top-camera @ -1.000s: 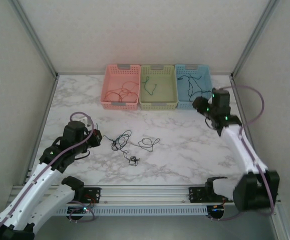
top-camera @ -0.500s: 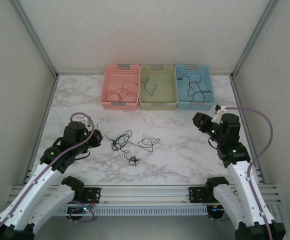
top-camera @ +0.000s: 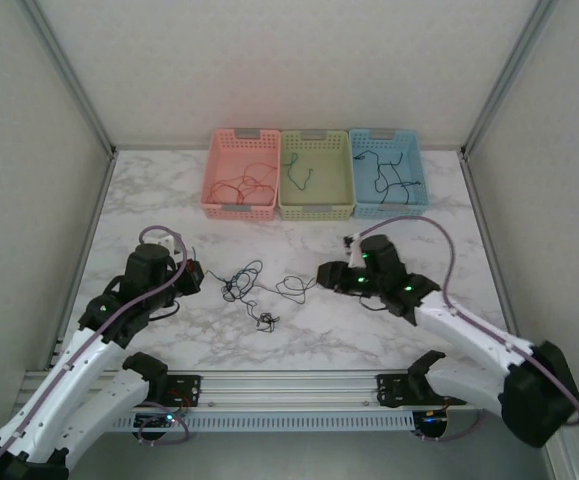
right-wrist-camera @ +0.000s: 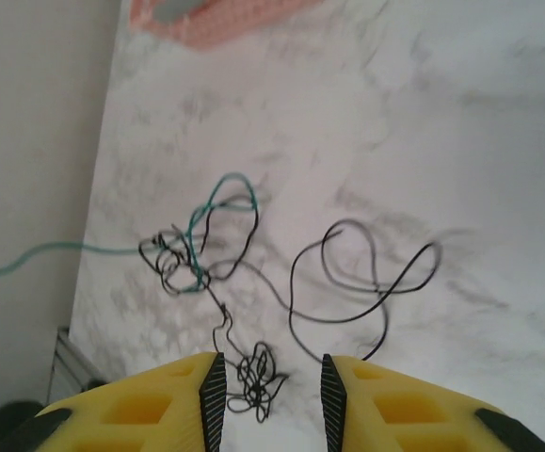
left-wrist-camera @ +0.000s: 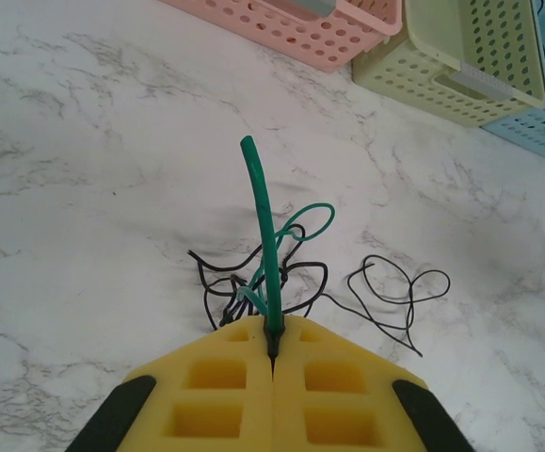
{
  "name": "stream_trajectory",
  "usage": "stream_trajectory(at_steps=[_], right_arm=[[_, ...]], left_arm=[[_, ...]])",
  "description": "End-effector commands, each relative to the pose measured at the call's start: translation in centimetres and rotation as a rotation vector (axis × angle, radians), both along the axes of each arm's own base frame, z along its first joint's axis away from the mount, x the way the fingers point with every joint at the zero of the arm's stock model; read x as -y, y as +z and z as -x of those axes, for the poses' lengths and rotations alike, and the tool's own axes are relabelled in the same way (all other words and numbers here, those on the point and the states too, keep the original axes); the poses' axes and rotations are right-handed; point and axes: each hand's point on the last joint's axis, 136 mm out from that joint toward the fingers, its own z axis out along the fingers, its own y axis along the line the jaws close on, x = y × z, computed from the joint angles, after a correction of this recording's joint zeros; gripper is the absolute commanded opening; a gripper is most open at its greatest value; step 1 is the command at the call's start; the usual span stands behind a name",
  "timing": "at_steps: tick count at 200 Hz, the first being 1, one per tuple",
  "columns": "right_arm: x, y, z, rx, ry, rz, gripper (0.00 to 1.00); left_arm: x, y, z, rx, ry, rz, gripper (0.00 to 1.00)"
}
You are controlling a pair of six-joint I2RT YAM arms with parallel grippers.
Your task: Untangle the cables
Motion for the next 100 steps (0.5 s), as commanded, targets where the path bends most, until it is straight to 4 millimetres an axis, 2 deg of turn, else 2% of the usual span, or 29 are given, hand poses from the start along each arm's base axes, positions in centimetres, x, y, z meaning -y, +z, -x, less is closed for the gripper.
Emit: stream_trajectory(at_steps=[1,24,49,78,100], right_arm=[[-2.8,-1.1,0.4,0.013,0.053,0.042,0.33],[-4.0,-2.7,0.1,0.026,0.111,0.175,0.32],[-4.5,-4.1,-0.4,0.039,0.168,0.306,0.38],[-6.5,-5.3,0.5,0.013,0.281,0.331,0.47],[-6.6,-6.5,0.6,-0.01,0.316,0.383,0.51]], left_arm=[[0.1,0.3,-0.1,0.013,0.001,0.021,0.0],[0.1,0.1,-0.1,0.005,-0.002,0.018,0.0],[0.2,0.0,-0.1,0.0,-0.007,0.017,0.0],[0.1,0.2,-0.1,0.012,-0.002,0.019,0.0],[0.1,-0.1,-0.1,0.006,-0.003,0.017,0.0]])
